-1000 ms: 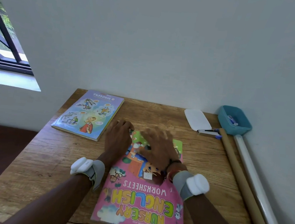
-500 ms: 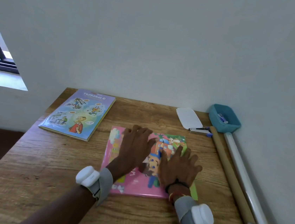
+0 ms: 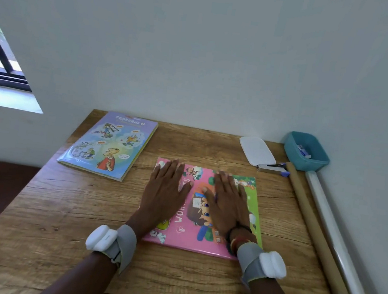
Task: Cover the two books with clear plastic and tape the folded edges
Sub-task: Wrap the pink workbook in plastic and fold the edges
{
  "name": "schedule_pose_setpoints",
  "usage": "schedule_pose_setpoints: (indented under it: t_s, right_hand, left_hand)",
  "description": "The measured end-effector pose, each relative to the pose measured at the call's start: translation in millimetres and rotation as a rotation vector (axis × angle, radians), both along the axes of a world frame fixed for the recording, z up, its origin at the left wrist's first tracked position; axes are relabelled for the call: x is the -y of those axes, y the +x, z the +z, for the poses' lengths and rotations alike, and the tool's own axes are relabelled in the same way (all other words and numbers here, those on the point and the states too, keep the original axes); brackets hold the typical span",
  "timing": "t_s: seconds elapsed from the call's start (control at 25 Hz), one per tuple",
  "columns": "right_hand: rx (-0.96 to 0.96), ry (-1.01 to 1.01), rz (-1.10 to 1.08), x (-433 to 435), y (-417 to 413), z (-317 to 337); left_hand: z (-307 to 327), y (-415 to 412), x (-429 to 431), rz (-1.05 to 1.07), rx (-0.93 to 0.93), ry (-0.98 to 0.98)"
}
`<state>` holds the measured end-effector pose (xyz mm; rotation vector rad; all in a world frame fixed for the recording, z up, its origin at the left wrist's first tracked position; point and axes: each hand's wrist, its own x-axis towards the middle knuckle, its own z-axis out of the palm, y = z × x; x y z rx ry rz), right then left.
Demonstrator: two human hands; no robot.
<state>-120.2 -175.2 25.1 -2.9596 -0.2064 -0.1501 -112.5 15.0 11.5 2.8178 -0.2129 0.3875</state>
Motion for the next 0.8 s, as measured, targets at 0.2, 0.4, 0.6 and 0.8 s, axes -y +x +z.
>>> schedule_pose_setpoints:
  t_s: [0.2,0.4,0.6,0.8]
  right_hand:
    - [-0.039,0.08,-0.173,30,6,-1]
    - [-0.047,0.078,-0.273,27,5,5]
    - [0.052,0.181,-0.012,-83,-22,9]
    - [0.0,0.159,-0.07,-56,-29,-3]
  left_hand:
    - [2,1,-10,-0.043,-0.018,-0.018]
    - [0,4,-30,-0.09,-0.038,-0.03]
    - [2,1,-29,-0.107,-0.045,0.017]
    - [4,-1,-36,-0.067,-0.068,-0.023]
